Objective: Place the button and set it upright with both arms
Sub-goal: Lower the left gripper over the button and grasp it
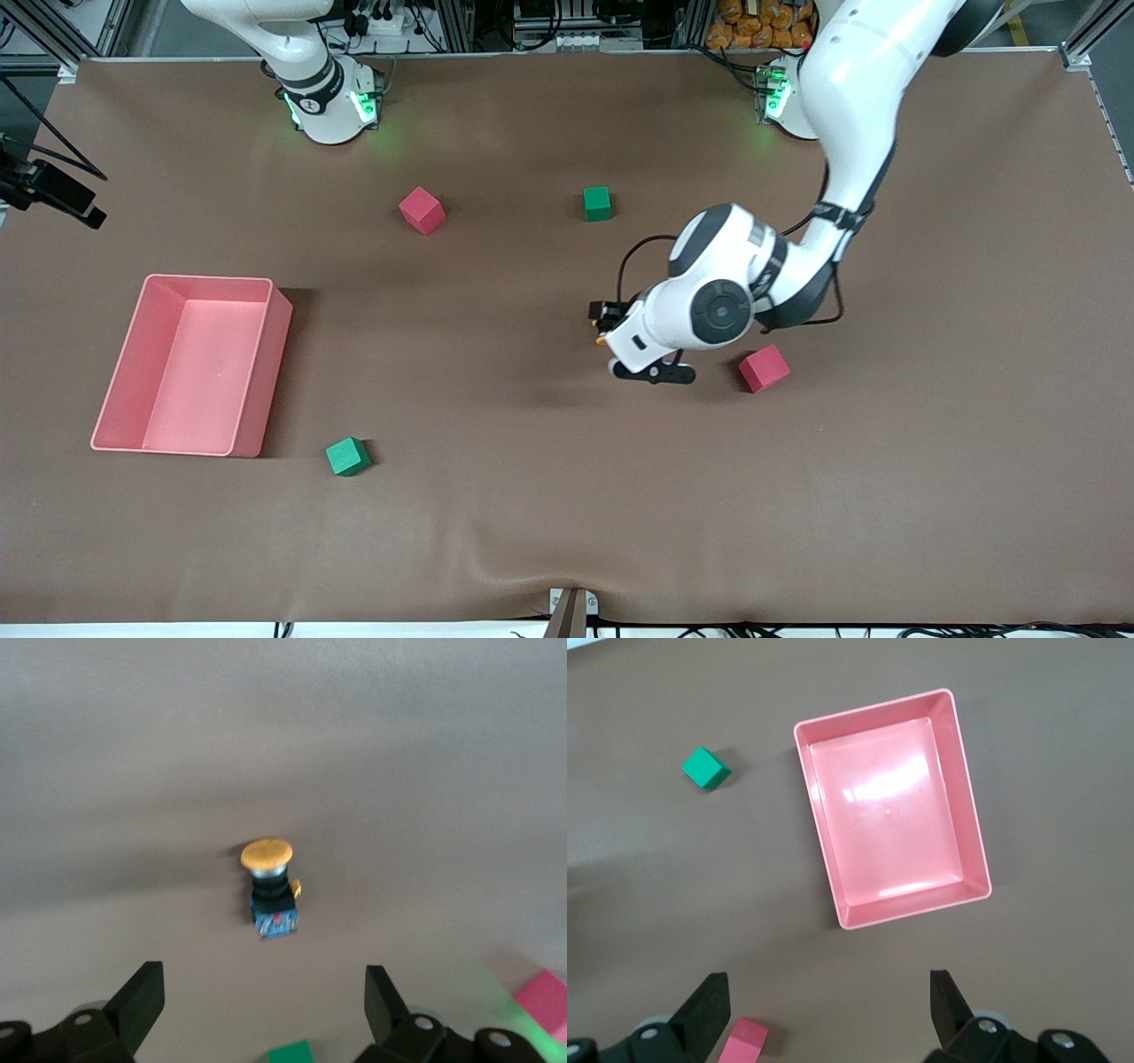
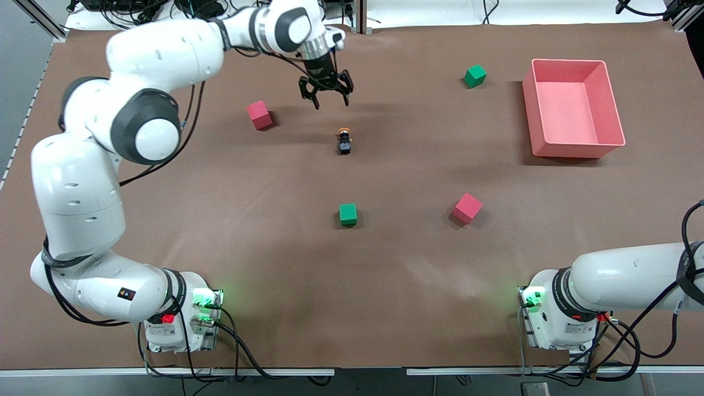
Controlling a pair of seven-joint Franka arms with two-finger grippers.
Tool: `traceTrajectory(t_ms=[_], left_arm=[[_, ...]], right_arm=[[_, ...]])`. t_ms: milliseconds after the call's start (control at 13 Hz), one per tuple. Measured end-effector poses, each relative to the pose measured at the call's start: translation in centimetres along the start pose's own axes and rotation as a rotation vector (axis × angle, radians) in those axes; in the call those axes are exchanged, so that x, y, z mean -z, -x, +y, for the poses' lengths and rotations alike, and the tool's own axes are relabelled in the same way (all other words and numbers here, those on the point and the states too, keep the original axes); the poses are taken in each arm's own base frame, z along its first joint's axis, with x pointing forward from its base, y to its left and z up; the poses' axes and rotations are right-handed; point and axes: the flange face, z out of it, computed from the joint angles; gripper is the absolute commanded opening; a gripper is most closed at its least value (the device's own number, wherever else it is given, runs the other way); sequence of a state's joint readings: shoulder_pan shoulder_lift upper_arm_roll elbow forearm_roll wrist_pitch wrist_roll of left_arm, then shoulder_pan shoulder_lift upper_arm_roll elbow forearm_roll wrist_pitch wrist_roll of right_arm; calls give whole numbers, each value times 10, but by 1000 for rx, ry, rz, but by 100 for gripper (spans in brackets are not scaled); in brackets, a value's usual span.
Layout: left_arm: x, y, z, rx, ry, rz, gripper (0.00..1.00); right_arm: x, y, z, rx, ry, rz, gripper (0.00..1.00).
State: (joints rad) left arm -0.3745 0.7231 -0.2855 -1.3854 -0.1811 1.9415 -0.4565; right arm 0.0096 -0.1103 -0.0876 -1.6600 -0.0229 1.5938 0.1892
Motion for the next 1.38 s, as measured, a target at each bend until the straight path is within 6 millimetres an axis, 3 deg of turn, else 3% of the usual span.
traceTrajectory(t_ms=[231, 385, 538, 1000, 1077, 1154, 1385], left_arm=[[-44, -3, 9, -8, -46, -4, 100], [-62, -3, 9, -8, -65, -20, 100], [-75, -7, 2, 2, -74, -35, 93], [-100, -11, -1, 7, -78, -46, 83], [-104, -11, -1, 7, -80, -50, 72], [-107, -10, -1, 7, -81, -53, 69], [-112, -6, 5, -4, -86, -58, 68]], right_arm=[[8, -16, -11, 10, 7, -9, 100], [10, -25, -16, 13, -3, -30, 100], [9, -28, -19, 16, -19, -38, 100], [10, -27, -20, 69, -26, -41, 100], [10, -27, -20, 71, -26, -42, 100], [9, -26, -21, 73, -25, -47, 100], [8, -21, -31, 93, -22, -74, 100]])
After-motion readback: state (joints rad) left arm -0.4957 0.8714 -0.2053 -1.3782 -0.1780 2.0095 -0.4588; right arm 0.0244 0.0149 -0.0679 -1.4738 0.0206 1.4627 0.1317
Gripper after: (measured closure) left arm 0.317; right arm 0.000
